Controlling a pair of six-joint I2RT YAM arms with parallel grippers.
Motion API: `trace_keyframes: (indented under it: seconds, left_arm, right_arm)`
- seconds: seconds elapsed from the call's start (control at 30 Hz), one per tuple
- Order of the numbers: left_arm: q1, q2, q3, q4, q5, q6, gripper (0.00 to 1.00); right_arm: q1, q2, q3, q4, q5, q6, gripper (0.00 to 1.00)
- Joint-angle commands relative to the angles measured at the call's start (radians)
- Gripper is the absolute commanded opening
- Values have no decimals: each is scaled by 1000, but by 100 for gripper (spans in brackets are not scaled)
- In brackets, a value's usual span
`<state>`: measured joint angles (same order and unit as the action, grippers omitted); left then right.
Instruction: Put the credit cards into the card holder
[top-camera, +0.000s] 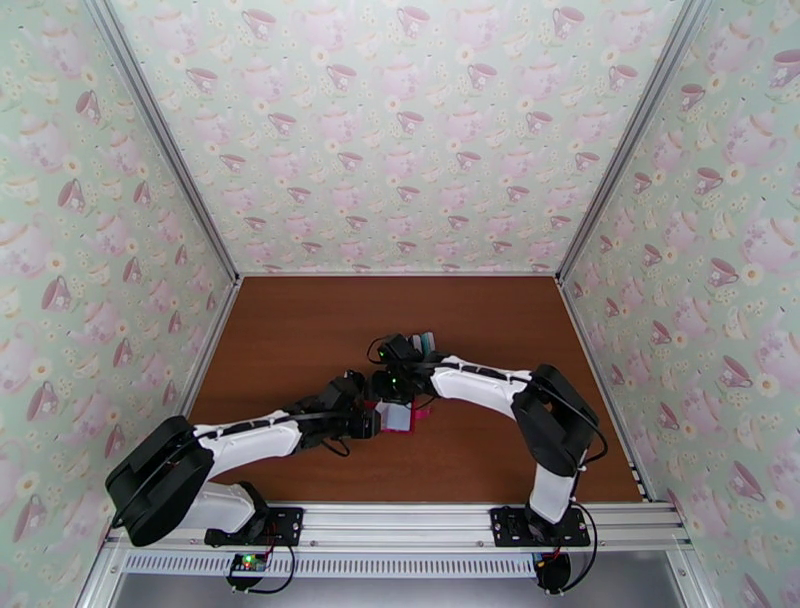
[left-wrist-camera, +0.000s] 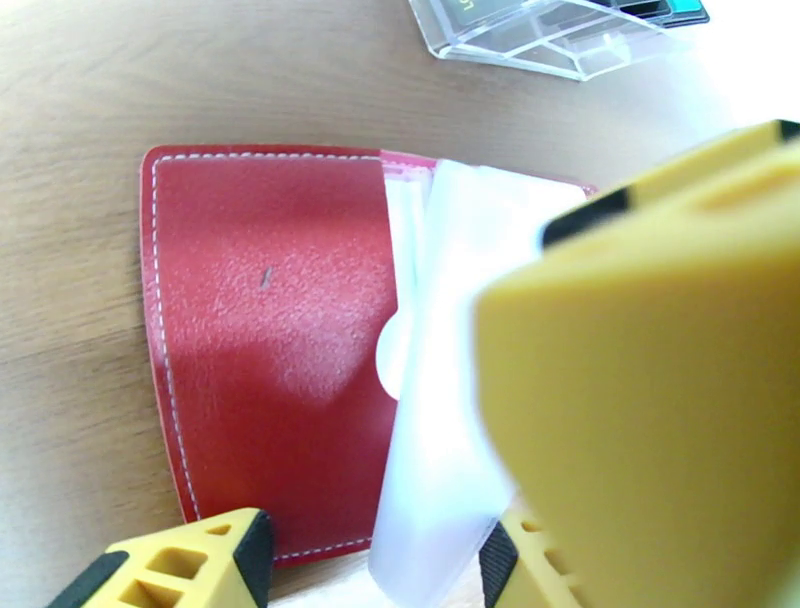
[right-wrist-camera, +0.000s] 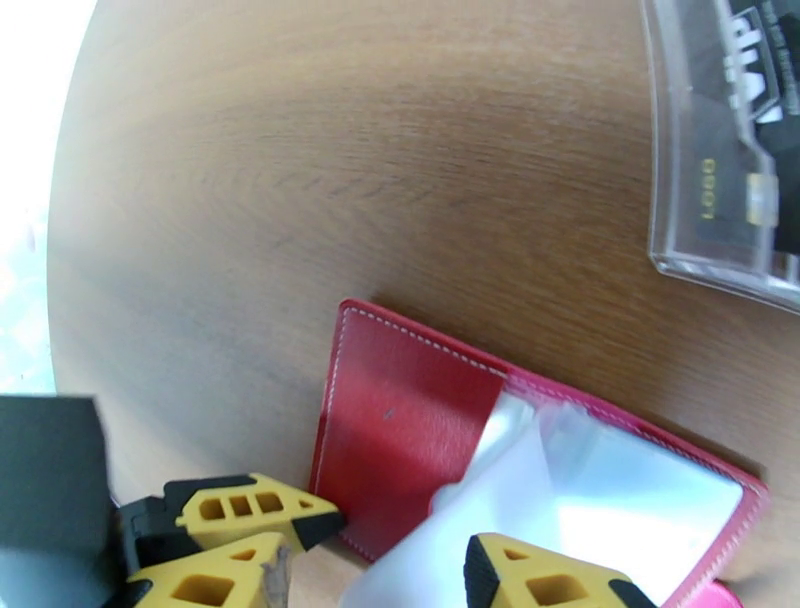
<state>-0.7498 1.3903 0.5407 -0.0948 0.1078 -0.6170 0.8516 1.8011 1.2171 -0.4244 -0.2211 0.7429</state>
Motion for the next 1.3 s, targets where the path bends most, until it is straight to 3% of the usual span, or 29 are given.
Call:
trace_keyframes:
  seconds: [0.0,0.63,0.93,1.27]
  left_arm:
    - [-12,13,32,-79,0,26,61]
    - [-20,-35,266,-349,-95,113,64]
    - [-20,-69,285,-341,-86,123,65]
    - [-10,25,354,-272,-88,138,67]
  right_arm:
    - [-1,-68,37,-22,24,-26,52]
    - [-45,-237,-39,-72,86,-60,53]
    - [-90,-275,-49,-105,124,-85,53]
    - [-176,-268,29,-245,224,-178,53]
